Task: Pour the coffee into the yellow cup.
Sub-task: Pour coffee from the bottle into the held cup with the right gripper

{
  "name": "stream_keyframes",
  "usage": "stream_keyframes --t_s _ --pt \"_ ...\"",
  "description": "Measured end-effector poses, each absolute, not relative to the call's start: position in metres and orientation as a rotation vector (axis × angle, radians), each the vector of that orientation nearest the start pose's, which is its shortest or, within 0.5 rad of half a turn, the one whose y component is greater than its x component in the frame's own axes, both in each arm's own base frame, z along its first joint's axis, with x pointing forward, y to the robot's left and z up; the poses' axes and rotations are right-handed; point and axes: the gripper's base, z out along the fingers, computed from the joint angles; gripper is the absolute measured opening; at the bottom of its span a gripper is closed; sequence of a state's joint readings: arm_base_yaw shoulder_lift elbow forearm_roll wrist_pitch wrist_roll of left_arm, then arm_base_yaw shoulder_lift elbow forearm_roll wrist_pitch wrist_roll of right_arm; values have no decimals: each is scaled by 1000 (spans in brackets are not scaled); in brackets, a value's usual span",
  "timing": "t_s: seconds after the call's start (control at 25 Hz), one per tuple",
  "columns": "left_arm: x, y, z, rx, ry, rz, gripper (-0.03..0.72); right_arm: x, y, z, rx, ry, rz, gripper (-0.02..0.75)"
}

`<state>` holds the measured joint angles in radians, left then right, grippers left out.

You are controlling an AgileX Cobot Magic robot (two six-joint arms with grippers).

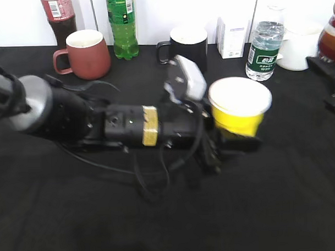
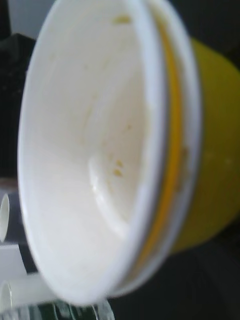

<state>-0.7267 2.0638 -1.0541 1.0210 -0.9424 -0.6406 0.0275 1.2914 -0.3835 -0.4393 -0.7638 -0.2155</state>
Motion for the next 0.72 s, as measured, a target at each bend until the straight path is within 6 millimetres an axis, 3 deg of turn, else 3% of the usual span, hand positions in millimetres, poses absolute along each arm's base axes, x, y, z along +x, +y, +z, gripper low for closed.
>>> stream_keyframes --t_s 0.28,0.72 --pt "250 -333 157 1346 1403 -1088 440 229 33 233 -857 1420 -329 540" --pt "249 -333 157 1363 1396 -1086 440 234 35 229 -1120 1226 -601 540"
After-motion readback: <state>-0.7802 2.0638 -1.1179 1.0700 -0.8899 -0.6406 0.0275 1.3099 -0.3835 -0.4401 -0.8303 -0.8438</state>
